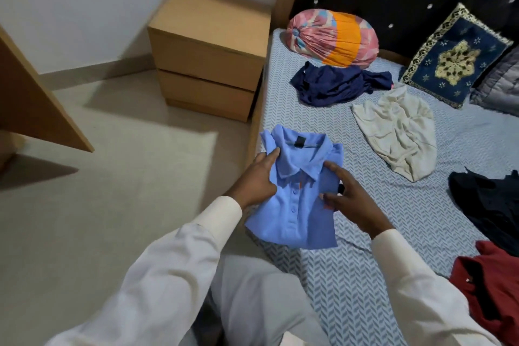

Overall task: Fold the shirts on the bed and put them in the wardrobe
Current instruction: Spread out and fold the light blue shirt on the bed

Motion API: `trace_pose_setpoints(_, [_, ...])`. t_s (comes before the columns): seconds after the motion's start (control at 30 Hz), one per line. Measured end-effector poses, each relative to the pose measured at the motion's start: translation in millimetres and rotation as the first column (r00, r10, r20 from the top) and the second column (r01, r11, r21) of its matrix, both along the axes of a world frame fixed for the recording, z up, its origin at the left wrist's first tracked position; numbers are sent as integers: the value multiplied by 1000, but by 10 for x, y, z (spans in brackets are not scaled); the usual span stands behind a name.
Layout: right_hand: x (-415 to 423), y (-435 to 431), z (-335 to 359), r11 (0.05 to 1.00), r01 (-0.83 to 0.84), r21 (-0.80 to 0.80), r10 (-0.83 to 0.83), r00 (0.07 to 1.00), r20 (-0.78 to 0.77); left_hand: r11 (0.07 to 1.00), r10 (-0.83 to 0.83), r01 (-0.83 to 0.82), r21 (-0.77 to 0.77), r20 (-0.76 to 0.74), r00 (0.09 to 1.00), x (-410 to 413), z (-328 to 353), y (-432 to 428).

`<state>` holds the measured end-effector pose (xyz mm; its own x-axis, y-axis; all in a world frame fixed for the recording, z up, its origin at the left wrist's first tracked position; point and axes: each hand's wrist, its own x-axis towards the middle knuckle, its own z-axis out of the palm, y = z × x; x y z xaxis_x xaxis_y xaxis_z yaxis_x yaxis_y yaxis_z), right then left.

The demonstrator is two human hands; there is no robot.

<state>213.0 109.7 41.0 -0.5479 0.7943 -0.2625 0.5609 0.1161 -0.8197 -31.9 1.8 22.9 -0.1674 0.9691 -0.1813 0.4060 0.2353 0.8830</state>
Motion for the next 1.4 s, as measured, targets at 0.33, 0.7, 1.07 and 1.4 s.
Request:
trace_pose_setpoints(0.33, [-1392,-742,1534,979,-201,46,197,978,69,972,216,-219,-89,-41,975,-1024,1754,-979])
trace_pose_setpoints(0.7, [-2825,-1203,3281,874,-462,147,469,883,-10,853,505,-520,-55,-167,847,-1894,3595,-2006])
trace_pose_setpoints(1.07, [-4964,-1810,4058,682,-599,419,711,676,-192,657,750,-699,281,-331,572,-3356,4372,-3030])
trace_pose_setpoints(1.4, [-7021,-2810,4151,392,-749,535,920,339,-199,354,896,-829,432,-411,168,-4507,4484,-4115])
